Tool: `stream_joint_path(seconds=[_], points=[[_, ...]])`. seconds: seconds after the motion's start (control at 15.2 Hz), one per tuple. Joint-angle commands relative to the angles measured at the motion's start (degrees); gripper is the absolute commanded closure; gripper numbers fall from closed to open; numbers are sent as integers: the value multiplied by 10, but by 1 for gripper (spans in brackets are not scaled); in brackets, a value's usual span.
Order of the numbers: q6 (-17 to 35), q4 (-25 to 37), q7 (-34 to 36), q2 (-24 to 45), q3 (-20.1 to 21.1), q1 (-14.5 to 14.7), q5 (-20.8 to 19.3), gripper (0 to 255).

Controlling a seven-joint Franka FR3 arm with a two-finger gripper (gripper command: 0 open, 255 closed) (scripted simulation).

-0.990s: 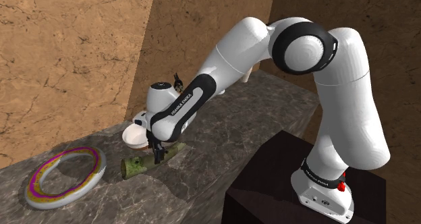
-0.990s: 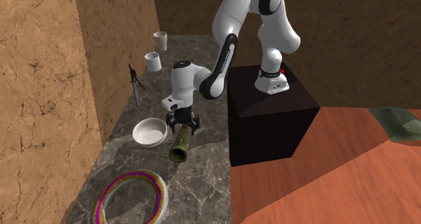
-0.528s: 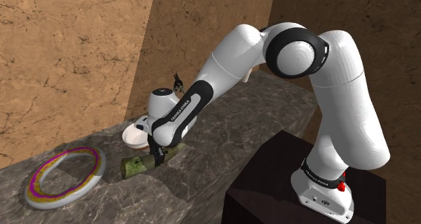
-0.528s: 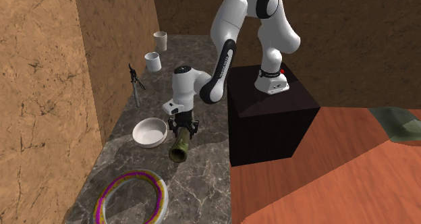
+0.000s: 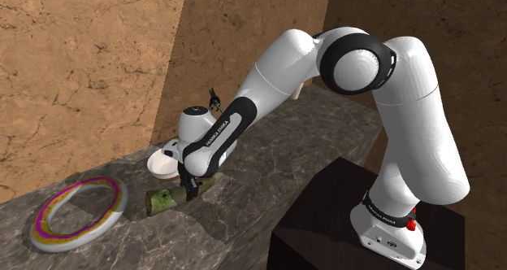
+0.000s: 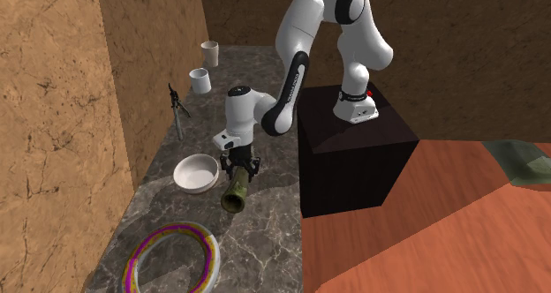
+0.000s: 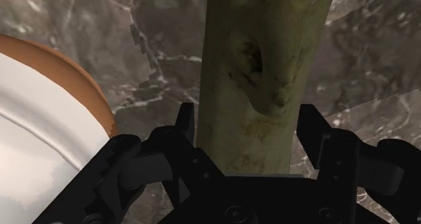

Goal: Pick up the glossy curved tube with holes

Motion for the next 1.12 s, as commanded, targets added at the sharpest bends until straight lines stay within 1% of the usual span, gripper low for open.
stream_joint_path(seconds=[0.0, 0.92, 1.06], points=[[-4, -1, 1, -5, -1, 0, 0, 255], [-82, -4, 18, -87, -5, 2, -6, 255], [-83, -4, 19, -88, -5, 2, -6, 255]])
